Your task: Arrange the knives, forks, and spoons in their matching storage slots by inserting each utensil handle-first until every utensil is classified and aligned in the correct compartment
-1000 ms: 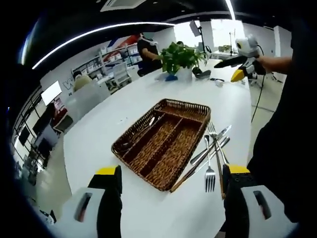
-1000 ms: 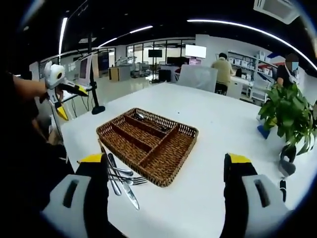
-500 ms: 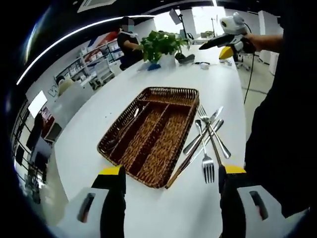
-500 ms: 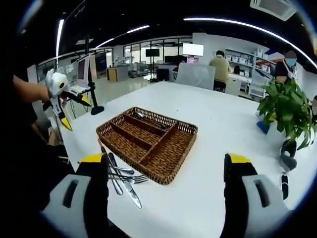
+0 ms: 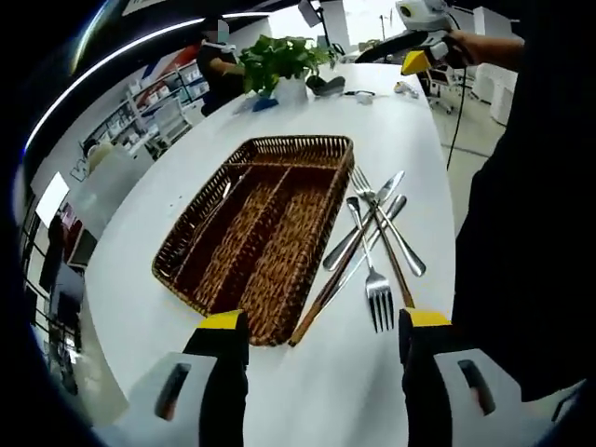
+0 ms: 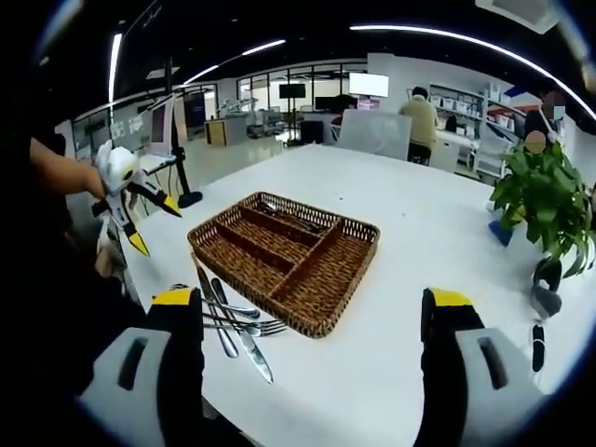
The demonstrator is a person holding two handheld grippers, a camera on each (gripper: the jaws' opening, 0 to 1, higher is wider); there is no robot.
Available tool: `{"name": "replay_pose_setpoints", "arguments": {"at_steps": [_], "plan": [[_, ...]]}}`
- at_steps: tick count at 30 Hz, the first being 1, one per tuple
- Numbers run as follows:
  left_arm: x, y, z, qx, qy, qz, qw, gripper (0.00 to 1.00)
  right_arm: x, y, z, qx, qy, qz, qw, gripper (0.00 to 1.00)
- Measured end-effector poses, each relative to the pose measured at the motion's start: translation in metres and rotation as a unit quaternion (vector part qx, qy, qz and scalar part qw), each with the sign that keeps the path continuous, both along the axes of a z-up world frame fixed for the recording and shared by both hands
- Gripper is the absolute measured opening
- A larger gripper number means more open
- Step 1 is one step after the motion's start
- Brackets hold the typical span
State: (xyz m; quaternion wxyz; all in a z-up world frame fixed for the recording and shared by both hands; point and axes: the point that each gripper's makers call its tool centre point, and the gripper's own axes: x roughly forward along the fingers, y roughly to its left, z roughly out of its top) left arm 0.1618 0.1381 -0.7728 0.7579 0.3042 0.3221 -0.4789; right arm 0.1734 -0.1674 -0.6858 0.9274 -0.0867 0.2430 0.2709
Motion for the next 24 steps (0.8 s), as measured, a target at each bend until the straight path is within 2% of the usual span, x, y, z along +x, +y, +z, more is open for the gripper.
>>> {"name": "replay_pose_setpoints", "arguments": {"at_steps": [9,12,14,19,24], "plan": [[0.000,-0.007,-0.011,0.010,0.014,-0.012,0.9998,0.61,-0.002,-0.002,-0.001,0.001,0.002,-0.002,1.0000,0.99],[0.001,-0.006,-0.020,0.036,0.016,-0.027,0.9989,0.57,-0.002,-0.003,0.000,0.001,0.001,-0.003,1.0000,0.99],[-0.001,-0.008,-0.025,0.043,0.021,-0.037,0.9982,0.53,-0.002,-0.004,-0.001,0.001,0.001,-0.004,1.0000,0.99],[0.002,-0.007,-0.037,0.062,0.024,-0.042,0.9969,0.51,-0.005,-0.007,-0.003,-0.001,0.003,-0.005,1.0000,0.98],[0.002,-0.008,-0.046,0.058,0.036,-0.040,0.9969,0.49,-0.008,-0.009,-0.004,-0.001,0.006,-0.008,0.9999,0.98]]}}
